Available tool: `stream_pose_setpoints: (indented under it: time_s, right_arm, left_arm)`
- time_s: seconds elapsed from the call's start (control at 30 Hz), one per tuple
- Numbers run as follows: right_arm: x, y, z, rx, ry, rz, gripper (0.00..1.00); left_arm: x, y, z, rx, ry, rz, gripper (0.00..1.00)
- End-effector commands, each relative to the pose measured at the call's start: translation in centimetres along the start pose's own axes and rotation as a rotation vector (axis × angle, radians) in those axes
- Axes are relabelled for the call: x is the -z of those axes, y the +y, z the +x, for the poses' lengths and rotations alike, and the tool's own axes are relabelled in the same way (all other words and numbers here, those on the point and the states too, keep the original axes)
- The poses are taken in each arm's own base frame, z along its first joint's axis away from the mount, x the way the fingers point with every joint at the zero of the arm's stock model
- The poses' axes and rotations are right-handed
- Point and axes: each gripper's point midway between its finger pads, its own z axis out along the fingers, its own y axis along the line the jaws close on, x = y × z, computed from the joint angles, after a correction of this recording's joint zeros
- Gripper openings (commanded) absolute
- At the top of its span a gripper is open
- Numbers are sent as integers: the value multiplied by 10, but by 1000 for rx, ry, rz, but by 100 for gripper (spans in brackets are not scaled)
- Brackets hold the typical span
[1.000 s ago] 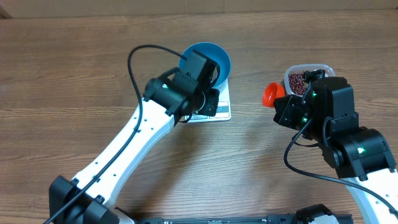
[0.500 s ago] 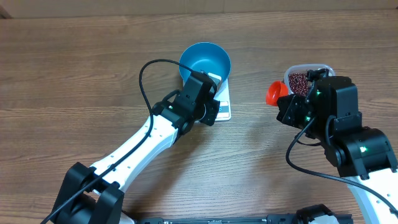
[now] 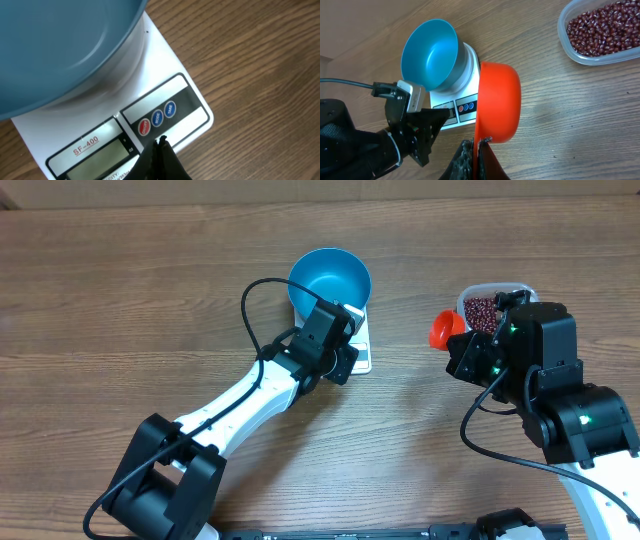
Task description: Scoop item into bowl and weigh 150g on scale
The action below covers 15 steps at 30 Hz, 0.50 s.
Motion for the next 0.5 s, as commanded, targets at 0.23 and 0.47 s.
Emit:
stream_pose_setpoints:
  time_s: [0.23, 0.47]
  right_arm:
    - [7, 4, -7, 5, -21, -10, 4]
    - [7, 0, -1, 12, 1, 4, 4]
  left_arm:
    - [-25, 8, 16, -46, 42, -49, 4]
    - [-25, 8, 13, -89, 31, -46, 4]
